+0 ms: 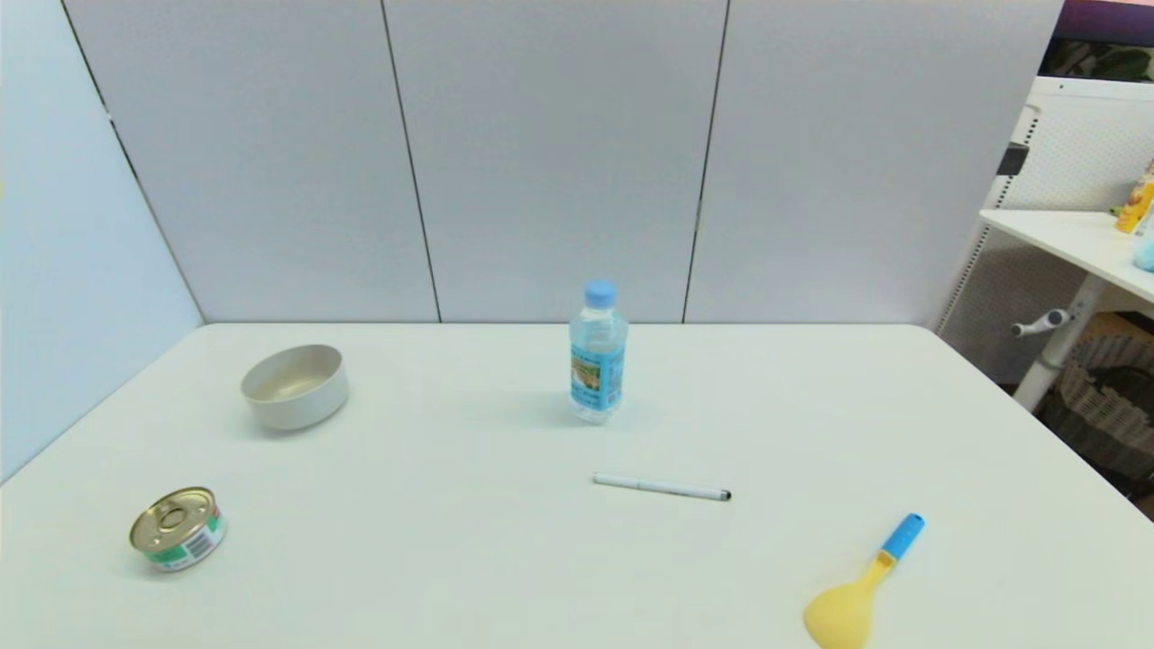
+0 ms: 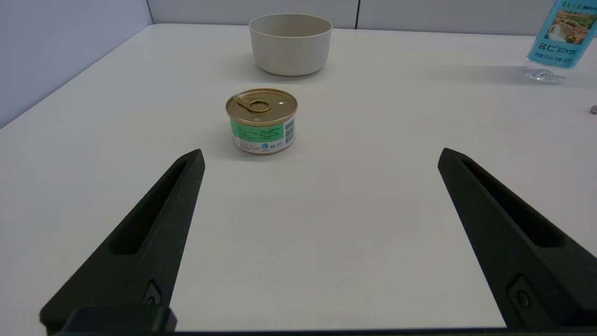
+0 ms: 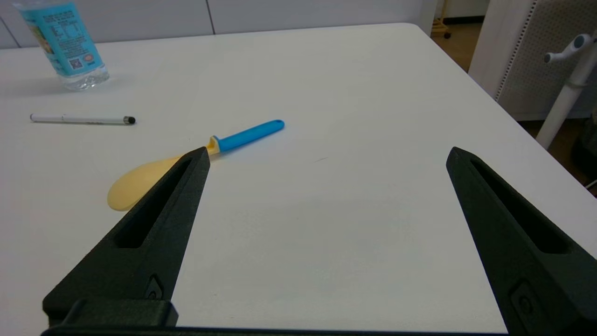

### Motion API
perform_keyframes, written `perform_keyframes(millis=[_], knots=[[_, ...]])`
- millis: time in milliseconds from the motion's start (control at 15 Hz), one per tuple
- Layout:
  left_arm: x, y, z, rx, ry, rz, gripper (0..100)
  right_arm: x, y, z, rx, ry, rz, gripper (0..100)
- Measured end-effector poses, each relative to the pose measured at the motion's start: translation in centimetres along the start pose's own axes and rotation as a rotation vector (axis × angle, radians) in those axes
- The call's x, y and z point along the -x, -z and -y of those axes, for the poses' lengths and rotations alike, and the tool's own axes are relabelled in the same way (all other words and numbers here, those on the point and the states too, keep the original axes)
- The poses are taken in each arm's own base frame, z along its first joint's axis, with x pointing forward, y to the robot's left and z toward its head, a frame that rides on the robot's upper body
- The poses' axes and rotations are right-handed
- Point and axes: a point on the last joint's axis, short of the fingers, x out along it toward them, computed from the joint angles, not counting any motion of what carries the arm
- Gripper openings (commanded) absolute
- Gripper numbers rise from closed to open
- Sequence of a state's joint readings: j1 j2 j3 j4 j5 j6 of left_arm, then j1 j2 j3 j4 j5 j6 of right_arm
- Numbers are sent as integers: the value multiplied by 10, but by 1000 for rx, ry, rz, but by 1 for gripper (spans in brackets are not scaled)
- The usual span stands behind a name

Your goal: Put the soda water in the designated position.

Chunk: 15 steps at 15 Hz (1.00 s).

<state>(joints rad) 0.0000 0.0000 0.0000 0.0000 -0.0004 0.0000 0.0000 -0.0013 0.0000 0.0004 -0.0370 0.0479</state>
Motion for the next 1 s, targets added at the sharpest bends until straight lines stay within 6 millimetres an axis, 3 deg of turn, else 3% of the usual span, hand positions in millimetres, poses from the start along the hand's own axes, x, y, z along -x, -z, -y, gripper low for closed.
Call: perform_keyframes(millis=[1000], knots=[[0, 0, 0, 0, 0, 0, 100, 0, 0, 0, -2, 0, 0, 100]])
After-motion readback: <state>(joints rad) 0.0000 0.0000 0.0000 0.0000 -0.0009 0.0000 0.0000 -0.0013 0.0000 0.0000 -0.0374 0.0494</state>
